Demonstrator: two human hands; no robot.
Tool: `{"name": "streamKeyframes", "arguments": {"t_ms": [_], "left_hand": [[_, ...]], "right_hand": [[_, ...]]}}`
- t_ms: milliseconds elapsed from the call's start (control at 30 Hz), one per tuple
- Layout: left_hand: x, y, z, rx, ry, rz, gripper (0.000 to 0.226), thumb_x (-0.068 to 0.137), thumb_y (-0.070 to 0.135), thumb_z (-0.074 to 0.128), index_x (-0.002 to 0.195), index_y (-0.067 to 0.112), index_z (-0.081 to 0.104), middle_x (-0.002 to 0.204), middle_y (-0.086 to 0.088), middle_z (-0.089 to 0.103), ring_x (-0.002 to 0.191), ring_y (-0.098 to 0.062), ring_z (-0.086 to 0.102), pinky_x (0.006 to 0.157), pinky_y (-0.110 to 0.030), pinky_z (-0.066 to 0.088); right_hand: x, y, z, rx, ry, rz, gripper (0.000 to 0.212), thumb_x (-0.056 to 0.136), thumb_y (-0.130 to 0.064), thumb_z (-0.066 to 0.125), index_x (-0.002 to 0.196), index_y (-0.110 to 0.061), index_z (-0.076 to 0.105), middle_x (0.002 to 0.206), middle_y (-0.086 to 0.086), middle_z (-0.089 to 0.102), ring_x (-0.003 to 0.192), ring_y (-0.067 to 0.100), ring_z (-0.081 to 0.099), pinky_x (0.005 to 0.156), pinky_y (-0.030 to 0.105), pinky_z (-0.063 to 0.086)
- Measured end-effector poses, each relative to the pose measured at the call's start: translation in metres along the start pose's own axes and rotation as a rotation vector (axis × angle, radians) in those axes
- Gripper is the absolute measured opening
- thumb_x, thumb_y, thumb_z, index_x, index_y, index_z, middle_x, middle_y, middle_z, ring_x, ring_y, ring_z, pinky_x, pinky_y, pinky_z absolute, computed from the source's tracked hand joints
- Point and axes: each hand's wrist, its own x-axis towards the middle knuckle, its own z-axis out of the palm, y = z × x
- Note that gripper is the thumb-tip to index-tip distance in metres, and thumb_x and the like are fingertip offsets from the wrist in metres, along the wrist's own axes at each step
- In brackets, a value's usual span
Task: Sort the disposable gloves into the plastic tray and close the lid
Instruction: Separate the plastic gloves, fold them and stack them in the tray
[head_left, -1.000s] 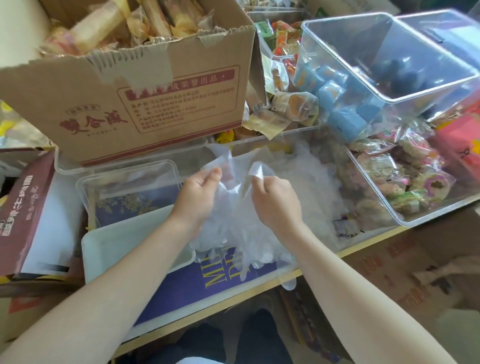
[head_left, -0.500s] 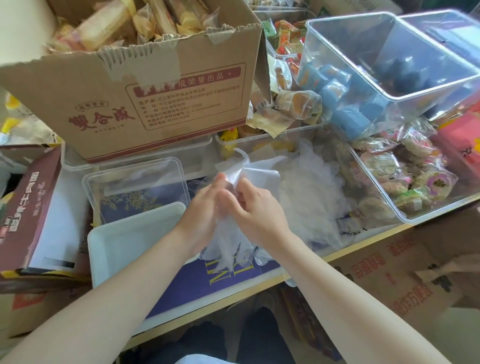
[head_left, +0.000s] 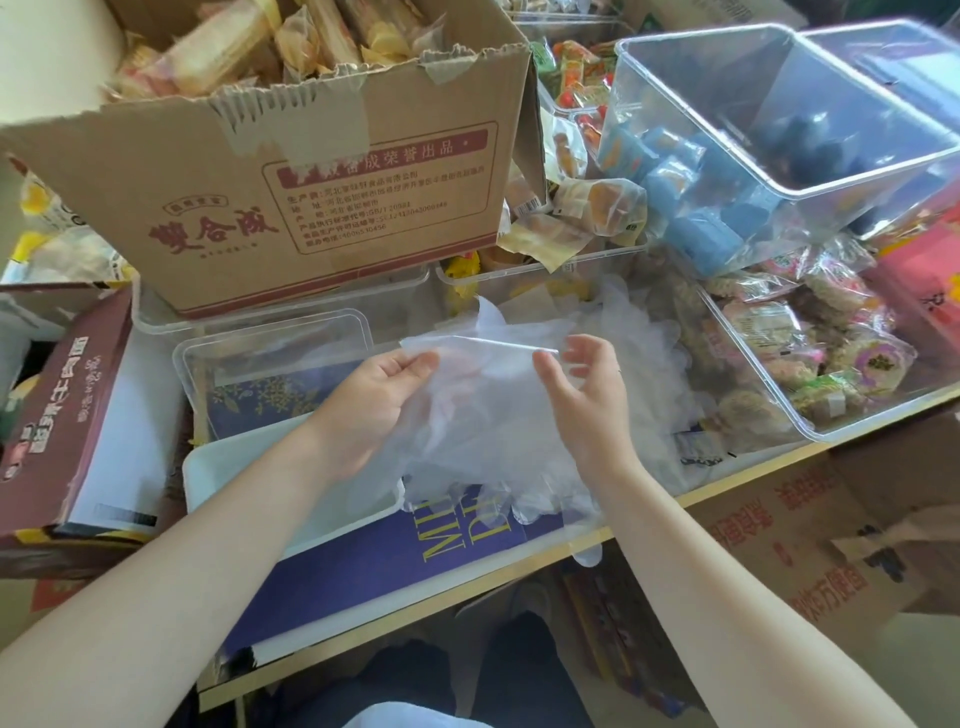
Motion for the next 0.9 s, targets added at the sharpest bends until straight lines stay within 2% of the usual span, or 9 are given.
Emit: {"name": "streamKeyframes", "arguments": {"t_ms": [133, 200, 333, 433, 500, 567, 633, 767, 900], "left_hand": [[0.002, 0.0, -0.004, 0.036, 0.039, 0.008, 0.024, 0.099, 0.017, 0.04, 0.098, 0.016, 0.064, 0.078, 0.011, 0.072, 0.069, 0.001, 0.065, 0.064, -0.011, 0.048], [0.003, -0.001, -0.007, 0.053, 0.061, 0.009, 0.023, 0.098, 0.018, 0.041, 0.097, 0.016, 0.064, 0.078, 0.011, 0.071, 0.07, 0.0, 0.064, 0.069, -0.014, 0.047], [0.004, -0.001, -0.009, 0.113, 0.09, 0.025, 0.022, 0.098, 0.021, 0.043, 0.1, 0.018, 0.065, 0.094, 0.007, 0.07, 0.093, -0.01, 0.061, 0.095, -0.029, 0.041], [0.004, 0.0, -0.007, 0.2, 0.085, 0.061, 0.021, 0.096, 0.024, 0.045, 0.095, 0.024, 0.066, 0.09, 0.01, 0.071, 0.092, -0.009, 0.061, 0.09, -0.024, 0.043], [0.001, 0.002, -0.003, 0.222, 0.044, 0.078, 0.022, 0.094, 0.026, 0.046, 0.091, 0.024, 0.068, 0.085, 0.013, 0.072, 0.084, -0.004, 0.063, 0.079, -0.016, 0.046], [0.001, 0.001, -0.004, 0.246, -0.014, 0.101, 0.025, 0.093, 0.027, 0.045, 0.098, 0.02, 0.069, 0.097, 0.01, 0.072, 0.096, -0.006, 0.064, 0.089, -0.017, 0.044], [0.001, 0.0, -0.006, 0.266, -0.048, 0.109, 0.029, 0.096, 0.026, 0.043, 0.106, 0.014, 0.068, 0.109, 0.002, 0.07, 0.109, -0.012, 0.061, 0.099, -0.023, 0.04], [-0.001, 0.001, -0.002, 0.186, -0.075, 0.109, 0.023, 0.092, 0.021, 0.045, 0.1, 0.018, 0.067, 0.101, 0.011, 0.072, 0.106, -0.001, 0.06, 0.093, -0.01, 0.038], [0.001, -0.001, 0.001, 0.137, -0.098, 0.053, 0.021, 0.096, 0.013, 0.042, 0.108, 0.013, 0.061, 0.096, 0.01, 0.073, 0.102, 0.001, 0.062, 0.085, -0.007, 0.042]], "right_hand": [[0.003, -0.003, -0.007, 0.098, -0.078, 0.086, 0.029, 0.083, -0.038, 0.066, 0.081, -0.009, 0.065, 0.071, -0.003, 0.061, 0.061, 0.005, 0.05, 0.058, 0.02, 0.038], [0.0, -0.004, -0.009, 0.108, -0.154, 0.165, 0.039, 0.084, -0.042, 0.063, 0.078, -0.004, 0.065, 0.069, 0.002, 0.061, 0.059, 0.01, 0.044, 0.055, 0.022, 0.033], [-0.001, -0.013, -0.015, 0.167, -0.346, 0.452, 0.048, 0.088, -0.056, 0.05, 0.06, -0.018, 0.061, 0.056, 0.001, 0.066, 0.063, 0.013, 0.049, 0.068, 0.023, 0.035], [0.006, -0.018, -0.018, 0.248, -0.342, 0.543, 0.059, 0.086, -0.065, 0.042, 0.051, -0.017, 0.043, 0.061, 0.006, 0.07, 0.055, 0.009, 0.054, 0.083, 0.023, 0.039], [0.006, -0.019, -0.018, 0.34, -0.335, 0.485, 0.047, 0.088, -0.051, 0.053, 0.058, -0.016, 0.049, 0.064, 0.002, 0.069, 0.063, 0.012, 0.057, 0.076, 0.024, 0.042], [0.006, -0.019, -0.019, 0.611, -0.344, 0.337, 0.023, 0.091, -0.021, 0.059, 0.069, -0.014, 0.055, 0.061, -0.004, 0.058, 0.062, 0.012, 0.048, 0.062, 0.02, 0.039], [0.007, -0.012, -0.022, 0.729, -0.347, 0.18, 0.019, 0.089, -0.003, 0.058, 0.074, -0.014, 0.054, 0.062, -0.006, 0.053, 0.057, 0.008, 0.043, 0.056, 0.016, 0.037], [0.007, 0.001, -0.021, 0.598, -0.299, 0.049, 0.019, 0.086, 0.003, 0.059, 0.081, -0.015, 0.062, 0.065, -0.011, 0.057, 0.062, 0.005, 0.047, 0.063, 0.017, 0.038], [0.008, 0.005, -0.019, 0.534, -0.267, 0.01, 0.026, 0.085, 0.008, 0.057, 0.077, -0.016, 0.063, 0.079, -0.009, 0.062, 0.078, 0.005, 0.054, 0.077, 0.017, 0.042]]}}
